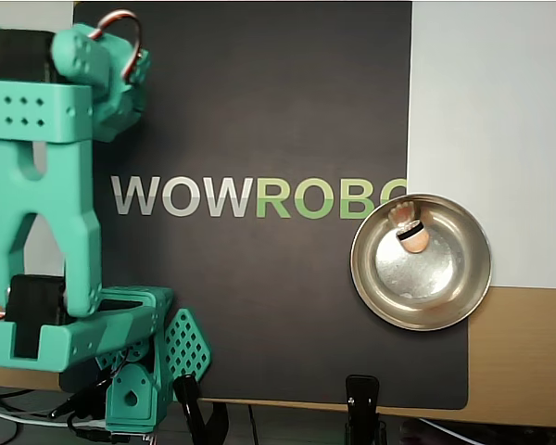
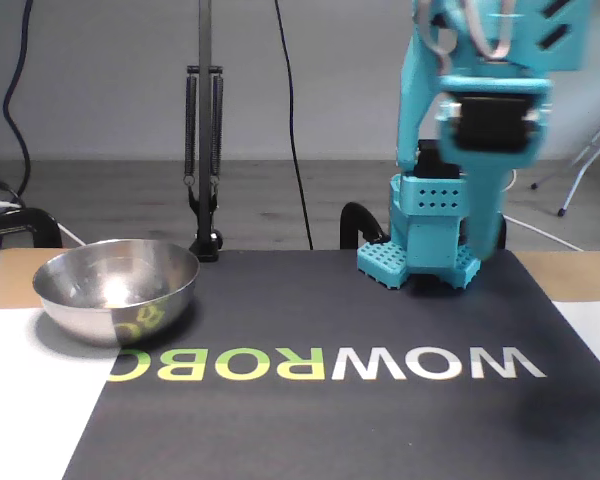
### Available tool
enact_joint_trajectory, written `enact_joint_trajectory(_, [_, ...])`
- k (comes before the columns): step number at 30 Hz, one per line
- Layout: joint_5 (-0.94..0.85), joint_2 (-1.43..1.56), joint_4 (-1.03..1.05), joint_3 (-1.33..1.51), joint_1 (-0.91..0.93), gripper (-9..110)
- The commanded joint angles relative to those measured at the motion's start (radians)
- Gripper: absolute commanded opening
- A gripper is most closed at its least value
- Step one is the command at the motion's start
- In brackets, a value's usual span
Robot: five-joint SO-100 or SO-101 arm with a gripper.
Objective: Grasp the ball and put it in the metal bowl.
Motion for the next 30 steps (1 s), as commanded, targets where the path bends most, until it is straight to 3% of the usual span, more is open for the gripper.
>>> enact_joint_trajectory(1, [0.035, 0.080, -0.008, 0.018, -0.029, 0])
enact_joint_trajectory(7, [0.071, 0.232, -0.075, 0.196, -0.084, 0])
enact_joint_trajectory(30, [0.077, 1.129, -0.767, 1.173, -0.055, 0])
